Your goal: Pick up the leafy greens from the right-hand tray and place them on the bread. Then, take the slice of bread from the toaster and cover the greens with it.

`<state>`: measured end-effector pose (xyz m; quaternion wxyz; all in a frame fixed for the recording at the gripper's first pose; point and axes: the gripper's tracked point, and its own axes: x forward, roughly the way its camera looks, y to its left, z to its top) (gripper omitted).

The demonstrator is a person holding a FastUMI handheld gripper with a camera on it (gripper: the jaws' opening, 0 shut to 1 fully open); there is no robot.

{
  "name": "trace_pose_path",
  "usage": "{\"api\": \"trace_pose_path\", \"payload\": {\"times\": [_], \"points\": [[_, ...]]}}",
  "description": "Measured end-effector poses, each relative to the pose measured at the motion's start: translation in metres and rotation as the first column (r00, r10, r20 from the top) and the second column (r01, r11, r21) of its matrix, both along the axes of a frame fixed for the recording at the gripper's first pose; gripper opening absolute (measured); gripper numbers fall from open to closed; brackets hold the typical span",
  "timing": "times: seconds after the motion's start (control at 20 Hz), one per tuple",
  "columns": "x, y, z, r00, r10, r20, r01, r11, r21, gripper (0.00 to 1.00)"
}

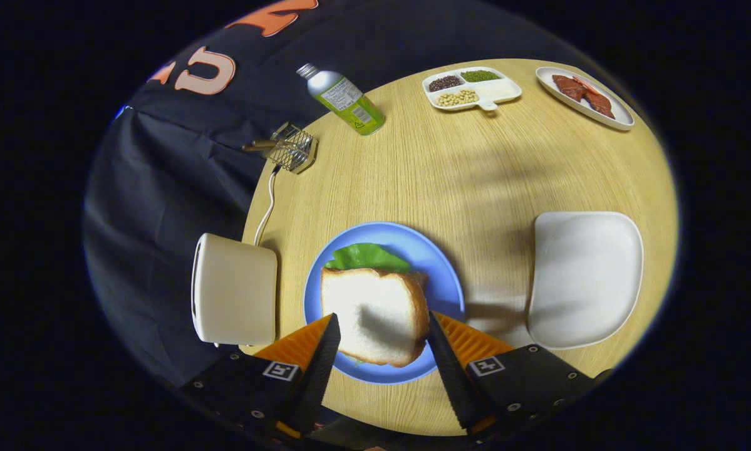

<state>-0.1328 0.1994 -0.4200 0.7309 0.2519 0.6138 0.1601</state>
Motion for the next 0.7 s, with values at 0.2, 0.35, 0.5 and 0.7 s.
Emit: {"api": "trace_pose_path", "payload": {"times": [0.2, 0.35, 0.5, 0.7], "points": [[0.021, -0.024, 0.039, 0.989, 0.023, 0.145, -0.014, 0.998, -0.062, 0.96], [0.049, -0.041, 0.094, 0.954, 0.011, 0.299, 0.009, 0.998, -0.067, 0.96], [0.074, -0.058, 0.164, 0.88, 0.0, 0.475, 0.035, 0.997, -0.065, 0.97], [0.096, -0.082, 0.253, 0.759, -0.026, 0.65, 0.084, 0.995, -0.059, 0.98]]}}
